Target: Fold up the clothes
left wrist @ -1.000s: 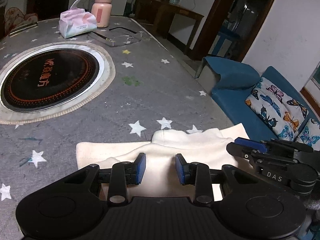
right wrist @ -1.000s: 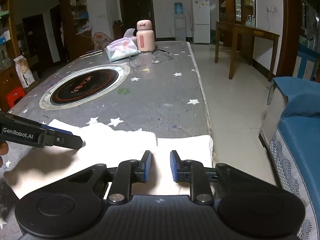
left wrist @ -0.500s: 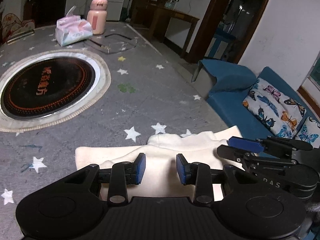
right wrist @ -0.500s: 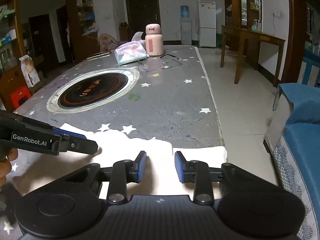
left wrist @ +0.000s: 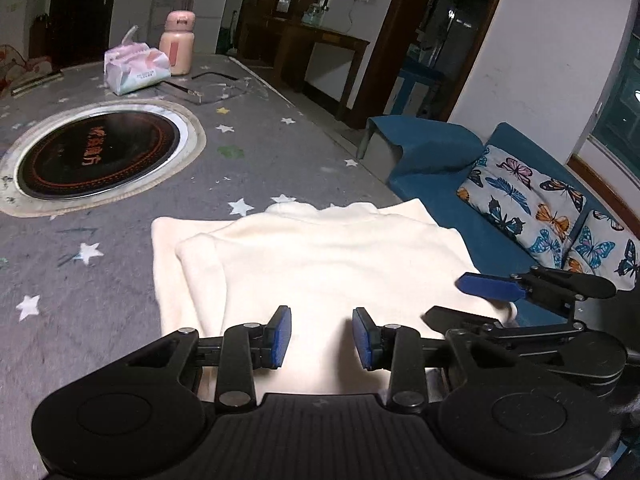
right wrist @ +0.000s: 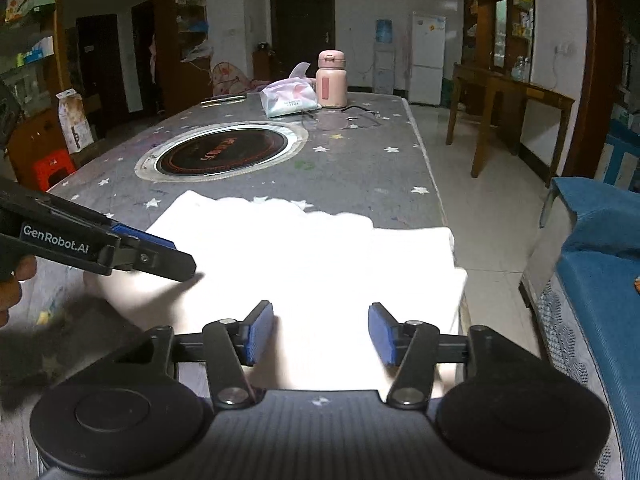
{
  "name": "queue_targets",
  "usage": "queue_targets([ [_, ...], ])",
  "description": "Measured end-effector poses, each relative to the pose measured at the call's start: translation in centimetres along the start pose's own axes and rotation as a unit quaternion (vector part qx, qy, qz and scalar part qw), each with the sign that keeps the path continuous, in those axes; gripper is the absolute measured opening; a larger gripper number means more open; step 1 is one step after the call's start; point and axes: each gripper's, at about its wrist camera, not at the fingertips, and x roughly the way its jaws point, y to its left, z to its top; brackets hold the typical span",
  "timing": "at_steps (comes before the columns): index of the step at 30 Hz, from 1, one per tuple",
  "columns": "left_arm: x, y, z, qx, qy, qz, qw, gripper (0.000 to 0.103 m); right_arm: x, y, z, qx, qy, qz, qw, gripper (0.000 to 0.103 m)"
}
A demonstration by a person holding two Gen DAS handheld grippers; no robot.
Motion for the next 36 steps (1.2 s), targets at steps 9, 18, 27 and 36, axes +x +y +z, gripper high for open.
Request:
queue_targets([
  [9, -1.3, -0.2, -1.6, 0.002, -0.001, 0.028, 0.9996, 0.043, -1.6, 0.9, -1.6, 0.01, -0.016, -0.015, 1.0, 0.071],
  [18, -4.0, -1.3, -3.1, 0.008, -0.019, 0.041, 0.999, 0.071, -3.5, 2.3, -1.9, 0.014, -0.036, -0.025, 0.999, 0.096],
  [27, -6.8, -1.3, -5.4, -0.001, -0.04, 0.05, 0.9979, 0.091, -5.3, 3.8, -3.1, 0.024, -0.046, -0.045, 0.998, 0.103],
  [36, -9.4, -1.2, -7.2, -0.004, -0.068, 0.057, 0.996, 0.103, -6.3, 5.4, -4.2, 0.034, -0.04, -0.059, 0.997, 0.103],
])
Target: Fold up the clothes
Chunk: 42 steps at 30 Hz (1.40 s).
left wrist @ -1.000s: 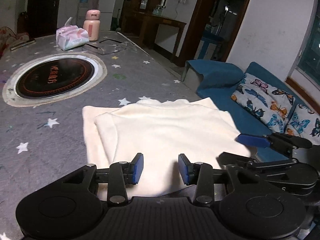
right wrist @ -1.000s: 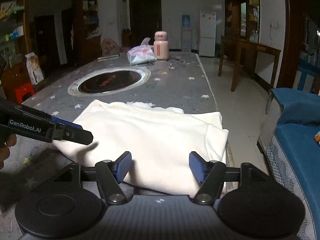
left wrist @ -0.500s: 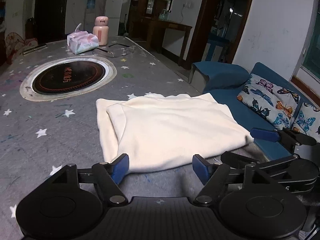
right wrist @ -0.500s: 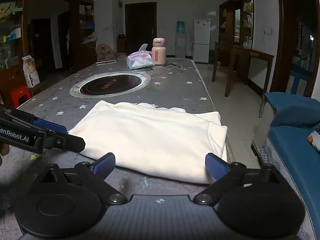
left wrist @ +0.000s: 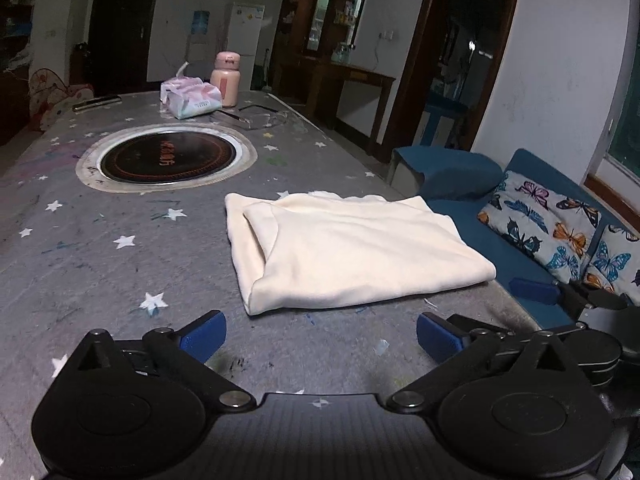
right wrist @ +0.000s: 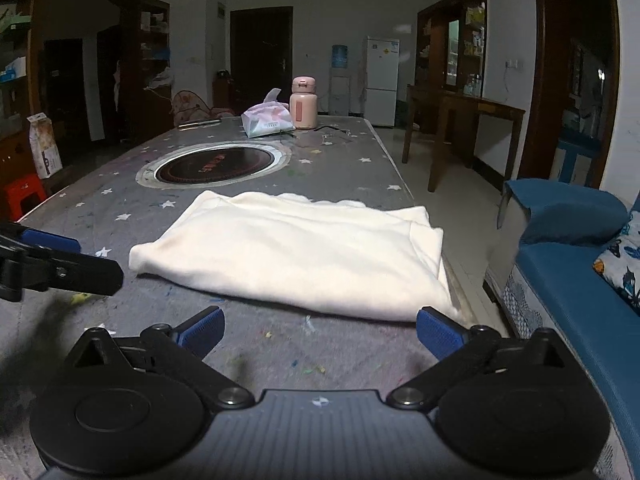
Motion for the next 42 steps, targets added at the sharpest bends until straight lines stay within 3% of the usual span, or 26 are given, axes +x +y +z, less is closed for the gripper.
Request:
queue_targets([
  [6, -1.3, -0.1, -1.1, 0.007, -0.009, 0.008, 0.9999, 0.103, -1.1, 0.5, -0.8, 0.02, -0.003, 0.016, 1.0, 0.103],
  [28, -2.4, 0.0, -4.2, -0.02, 0.054, 0.028, 0.9979, 0.103, -2.9, 2.8, -3.1, 0.0, 0.03, -0.032, 0.999, 0.103],
  [42, -2.9, -1.0, -4.8, -0.008, 0.057, 0.031, 0.9978, 0.103, -3.9, 3.0, -3.6, 0.004, 0.027, -0.036, 0.999, 0.103],
])
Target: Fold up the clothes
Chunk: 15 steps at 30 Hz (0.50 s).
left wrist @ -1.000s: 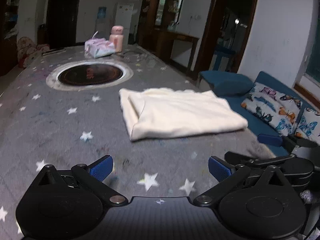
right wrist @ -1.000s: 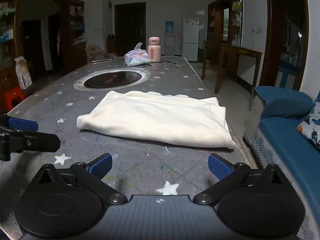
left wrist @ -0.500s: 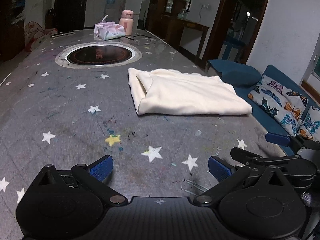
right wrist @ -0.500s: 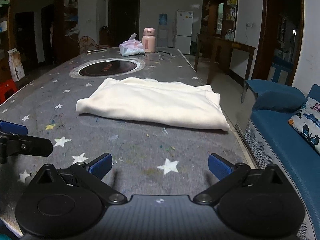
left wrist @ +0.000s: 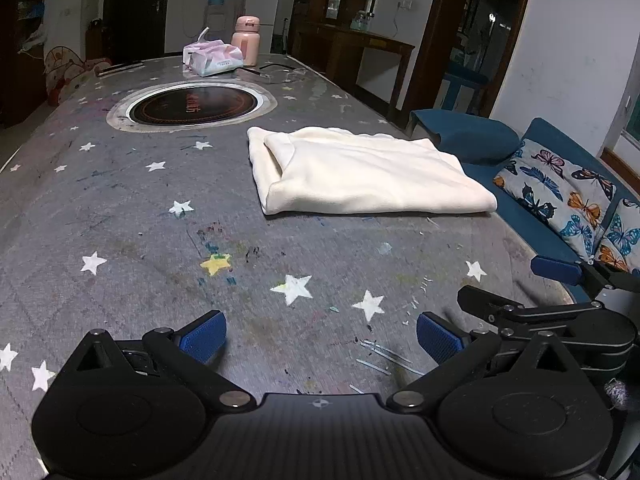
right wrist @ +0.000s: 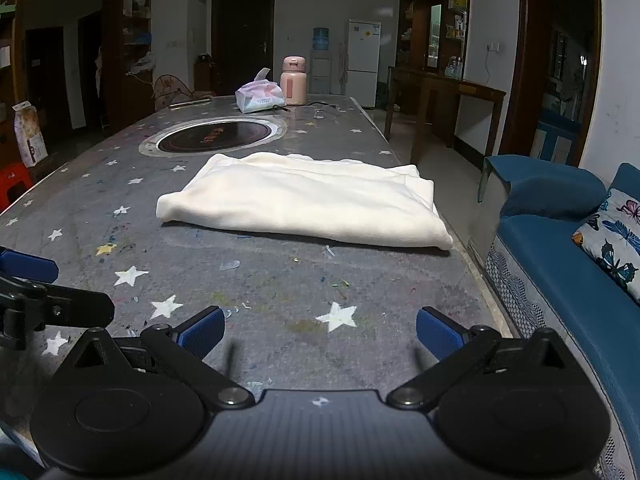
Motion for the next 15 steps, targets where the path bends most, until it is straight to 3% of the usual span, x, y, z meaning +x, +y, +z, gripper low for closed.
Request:
queue_targets([
  [15, -0.23, -0.72, -0.28, 0.011, -0.002, 0.002, 0.9999, 0.103, -0.33, 0.33, -0.39, 0.001, 0.002, 0.003, 1.0, 0.103],
])
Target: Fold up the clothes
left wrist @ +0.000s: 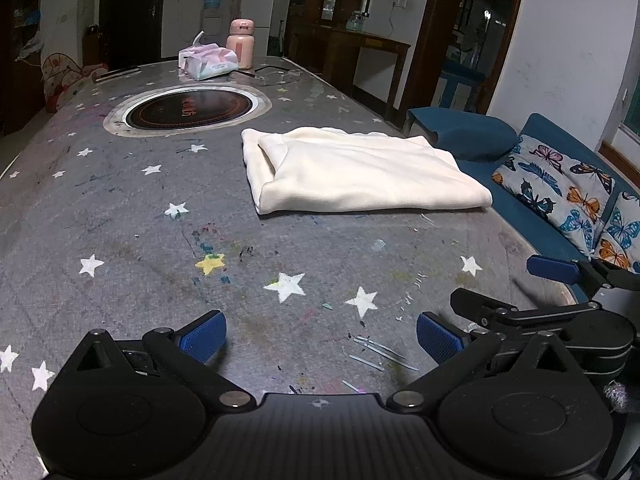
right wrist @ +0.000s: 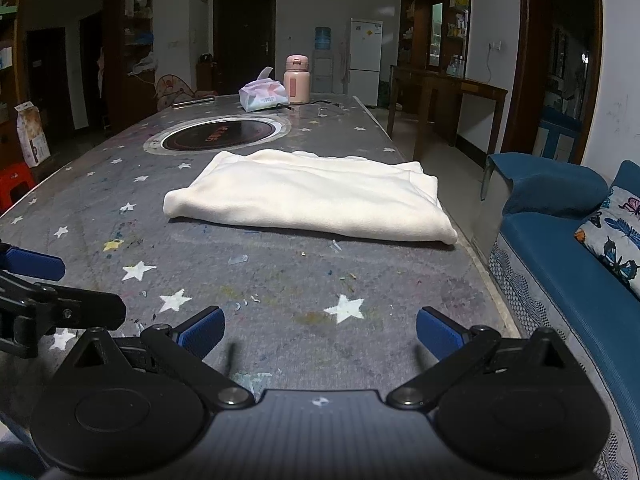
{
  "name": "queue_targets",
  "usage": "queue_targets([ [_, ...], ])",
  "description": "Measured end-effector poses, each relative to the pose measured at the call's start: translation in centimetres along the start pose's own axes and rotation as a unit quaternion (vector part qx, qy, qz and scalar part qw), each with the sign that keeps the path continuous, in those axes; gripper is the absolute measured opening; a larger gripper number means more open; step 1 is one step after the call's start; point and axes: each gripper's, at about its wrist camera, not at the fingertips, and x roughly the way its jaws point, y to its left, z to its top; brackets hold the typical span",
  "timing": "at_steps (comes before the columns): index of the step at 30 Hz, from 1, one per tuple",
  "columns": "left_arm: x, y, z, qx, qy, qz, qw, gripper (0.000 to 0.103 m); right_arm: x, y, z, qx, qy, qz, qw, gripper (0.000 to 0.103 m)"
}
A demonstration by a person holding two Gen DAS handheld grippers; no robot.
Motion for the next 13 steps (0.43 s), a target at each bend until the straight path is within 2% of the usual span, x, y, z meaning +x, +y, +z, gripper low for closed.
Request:
queue_targets([
  [13, 0.2, -0.1, 0.0, -0.003, 0.006, 0.002, 1.0, 0.103, -0.12, 0.1, -0.04, 0.004, -0.001, 0.004, 1.0, 0.103],
])
